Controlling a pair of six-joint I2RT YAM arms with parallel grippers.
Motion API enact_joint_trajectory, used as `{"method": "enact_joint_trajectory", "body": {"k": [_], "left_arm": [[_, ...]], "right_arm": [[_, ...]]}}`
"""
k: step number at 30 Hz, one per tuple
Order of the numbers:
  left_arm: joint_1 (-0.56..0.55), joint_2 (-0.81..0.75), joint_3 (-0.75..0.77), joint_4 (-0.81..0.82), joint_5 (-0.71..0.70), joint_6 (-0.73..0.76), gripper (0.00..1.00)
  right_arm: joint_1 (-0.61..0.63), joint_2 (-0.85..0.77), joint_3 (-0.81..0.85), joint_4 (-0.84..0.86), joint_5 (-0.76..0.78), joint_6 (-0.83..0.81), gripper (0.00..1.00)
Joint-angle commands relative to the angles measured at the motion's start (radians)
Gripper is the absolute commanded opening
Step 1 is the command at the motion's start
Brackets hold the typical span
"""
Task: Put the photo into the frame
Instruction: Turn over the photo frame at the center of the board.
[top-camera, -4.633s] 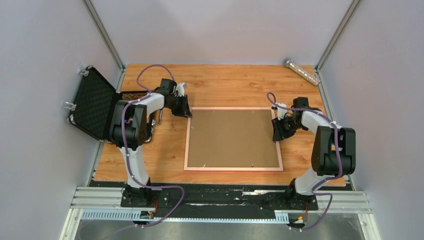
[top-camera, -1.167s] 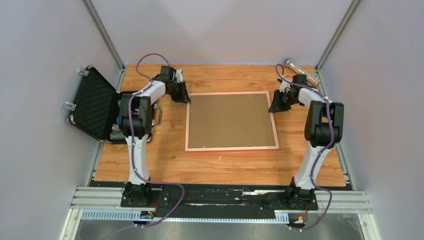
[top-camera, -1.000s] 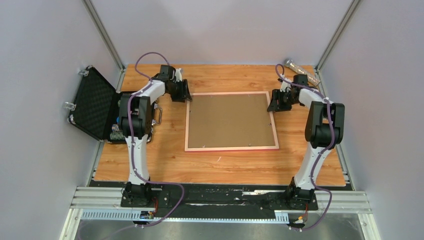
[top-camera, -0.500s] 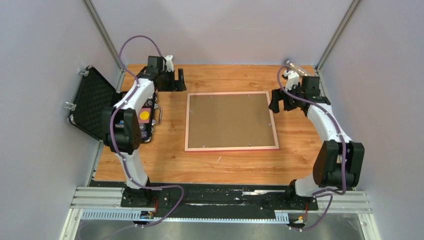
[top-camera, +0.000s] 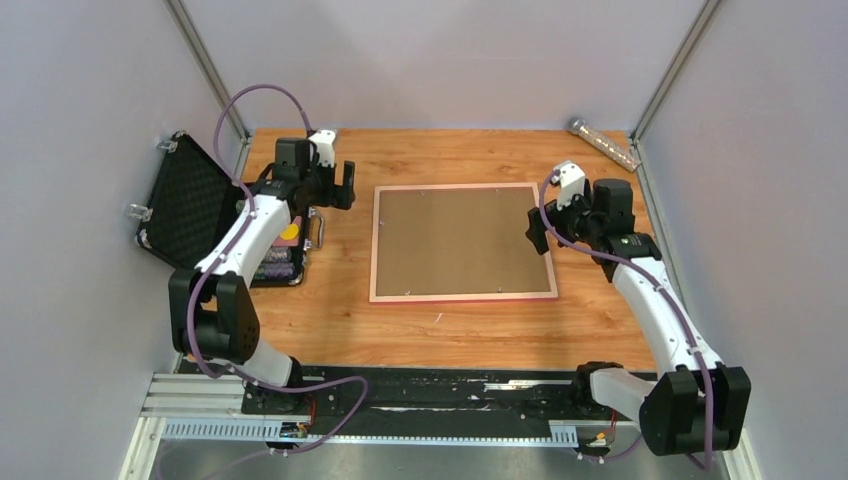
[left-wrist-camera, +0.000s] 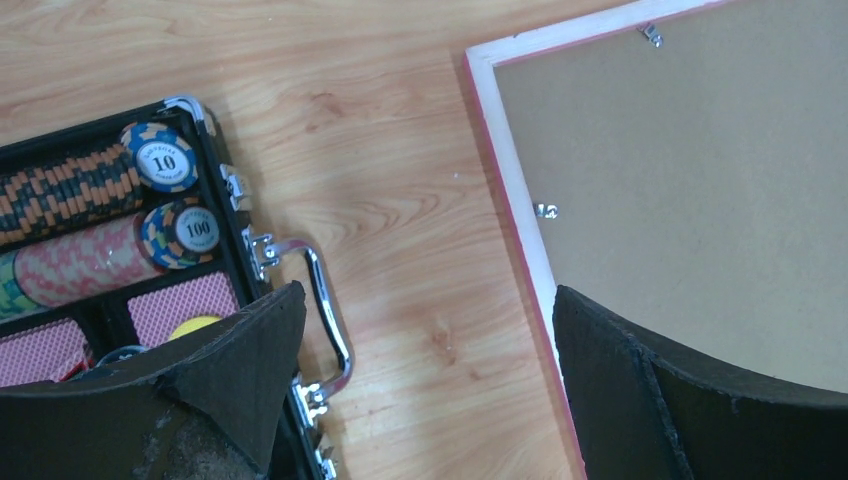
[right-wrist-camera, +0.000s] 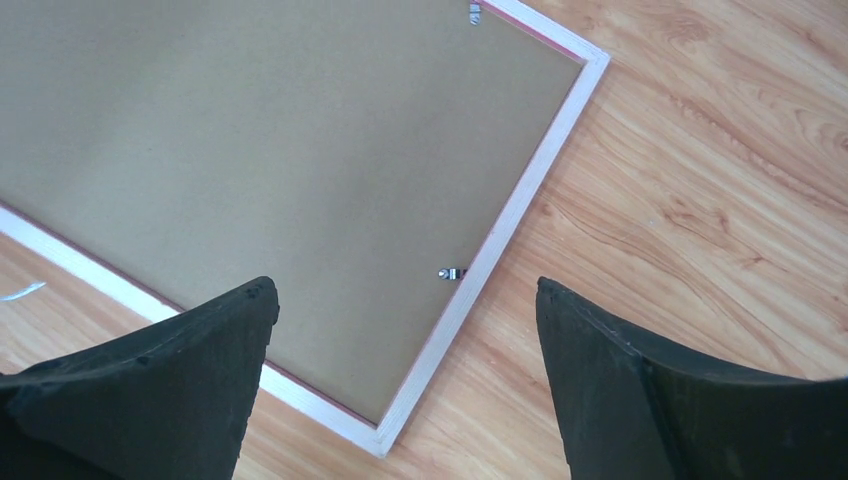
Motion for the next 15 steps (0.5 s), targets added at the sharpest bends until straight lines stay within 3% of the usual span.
{"method": "enact_joint_trajectory", "body": {"k": [1, 4, 9, 15], "left_arm": [[0.004, -0.111, -0.055, 0.077, -0.008, 0.065, 1.0], [0.001, -0.16, -0.095, 0.094, 0.076, 0.092, 1.0], [-0.002, -0.206, -0.149, 0.087, 0.193, 0.149, 1.0], [-0.002, -0.217, -0.154, 0.045, 0.23, 0.168, 1.0]], "right_arm": [[0.0, -0.056, -0.023, 0.012, -0.107, 0.045, 1.0], [0.002, -0.058, -0.032, -0.038, -0.176, 0.048, 1.0], [0.044, -0.065, -0.097, -0.105, -0.242, -0.123, 0.95], [0.172, -0.025, -0.13, -0.153, -0.164, -0.245, 0.88]]}}
